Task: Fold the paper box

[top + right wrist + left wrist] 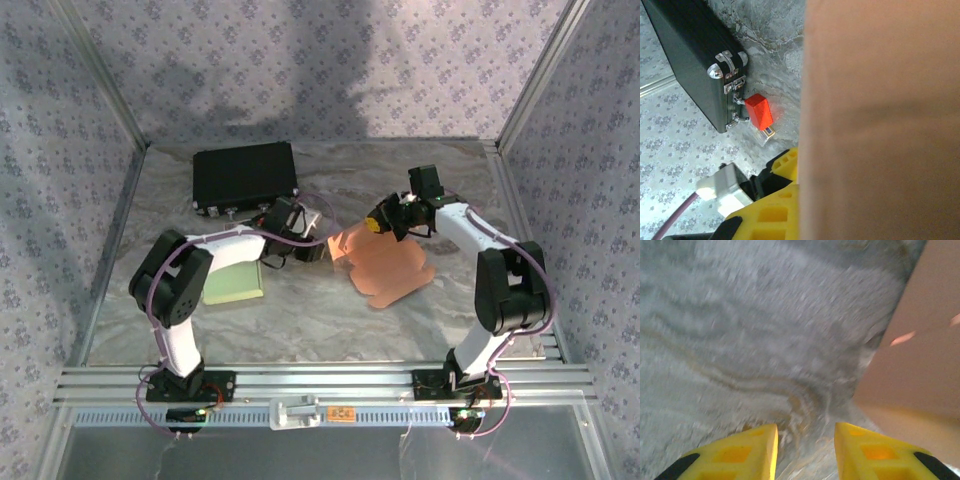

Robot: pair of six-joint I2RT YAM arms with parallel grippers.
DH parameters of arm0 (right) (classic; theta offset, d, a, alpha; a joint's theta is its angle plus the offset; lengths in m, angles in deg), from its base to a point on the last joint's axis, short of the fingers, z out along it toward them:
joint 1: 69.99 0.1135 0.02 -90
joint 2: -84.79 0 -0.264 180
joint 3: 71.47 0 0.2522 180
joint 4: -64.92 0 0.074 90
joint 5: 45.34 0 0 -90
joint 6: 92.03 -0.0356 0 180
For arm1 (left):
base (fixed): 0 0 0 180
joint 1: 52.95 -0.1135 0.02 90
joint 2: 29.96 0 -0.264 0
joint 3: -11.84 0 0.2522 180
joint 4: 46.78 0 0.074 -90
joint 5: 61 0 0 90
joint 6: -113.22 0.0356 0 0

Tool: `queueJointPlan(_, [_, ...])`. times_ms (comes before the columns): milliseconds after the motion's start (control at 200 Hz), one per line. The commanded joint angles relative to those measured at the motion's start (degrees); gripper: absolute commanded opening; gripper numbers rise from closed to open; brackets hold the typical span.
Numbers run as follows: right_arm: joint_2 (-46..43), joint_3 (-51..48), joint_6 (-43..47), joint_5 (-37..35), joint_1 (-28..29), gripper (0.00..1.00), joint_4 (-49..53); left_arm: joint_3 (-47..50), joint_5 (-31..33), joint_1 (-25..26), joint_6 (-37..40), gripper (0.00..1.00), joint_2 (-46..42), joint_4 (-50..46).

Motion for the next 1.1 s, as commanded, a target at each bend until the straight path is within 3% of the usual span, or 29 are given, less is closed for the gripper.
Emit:
queueJointPlan(0, [1.3,0.1,1.5,1.0,-0.4,0.00,-1.2,-2.1,-4.9,1.5,2.8,0.35,-0.1,4.1])
queueJointPlan(195, [2.2,-0.4,0.4,1.0,-0.6,0.00,-5.7,-1.6,-5.4,4.7,3.9,0.35,-0.9,4.4])
queueJointPlan(630, [2.2,-7.2,-3.4,3.8,-1.4,0.00,-19.5,-3.6,-4.1,5.8,-0.3,0.37,2.2,7.0])
queueJointPlan(894, [1.2,-9.7,-4.9,3.8,-1.8,0.00,-24.2,-5.6,-5.1,7.1,-0.3,0.30,3.3,7.1])
queueJointPlan(1094, [0.0,-11.4,-8.3,3.6,-2.2,0.00,-31.1,-4.8,-2.8,7.9,-3.3,0.32,2.4,9.0])
